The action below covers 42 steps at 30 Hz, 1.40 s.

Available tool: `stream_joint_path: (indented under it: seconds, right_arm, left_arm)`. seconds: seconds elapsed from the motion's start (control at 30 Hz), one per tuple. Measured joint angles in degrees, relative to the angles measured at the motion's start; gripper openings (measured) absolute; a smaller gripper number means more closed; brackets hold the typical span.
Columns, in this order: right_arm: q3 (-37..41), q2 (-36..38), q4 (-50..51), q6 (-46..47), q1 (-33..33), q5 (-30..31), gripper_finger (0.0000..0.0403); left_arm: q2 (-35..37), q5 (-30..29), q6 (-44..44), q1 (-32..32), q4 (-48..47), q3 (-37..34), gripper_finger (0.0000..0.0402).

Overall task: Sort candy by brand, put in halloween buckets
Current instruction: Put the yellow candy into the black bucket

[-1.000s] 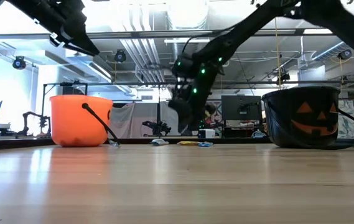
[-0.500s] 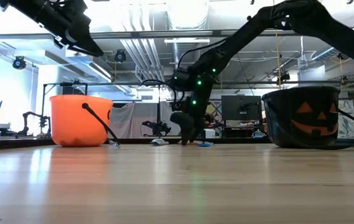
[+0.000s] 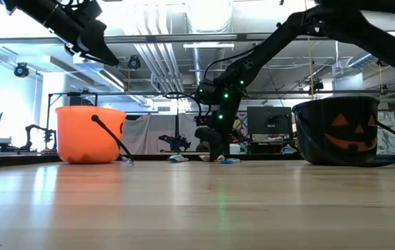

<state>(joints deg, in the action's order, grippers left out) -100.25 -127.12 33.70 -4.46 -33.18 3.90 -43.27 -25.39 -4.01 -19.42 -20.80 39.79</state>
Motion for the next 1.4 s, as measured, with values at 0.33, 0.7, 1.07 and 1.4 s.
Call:
stream_joint_path:
  seconds: [0.33,0.7,1.07,1.4]
  right_arm:
    - [0.20,9.02,2.08,0.38,4.73,0.36,0.0008]
    - [0.14,23.85,26.44,13.96,11.49,18.78,0.0008]
    - [2.77,30.83,52.75,44.67,17.98,23.87,0.0008]
    - [13.53,33.33,56.18,51.53,18.92,24.58,0.0008]
  left_arm:
    - [-2.39,0.03,0.20,0.00,0.97,0.00,0.0136]
    - [-3.40,1.10,1.55,1.03,1.30,0.00,0.0136]
    - [-3.40,1.12,1.79,3.46,1.52,0.00,0.0136]
    - [-3.47,1.10,1.97,4.00,1.49,-0.05,0.0137]
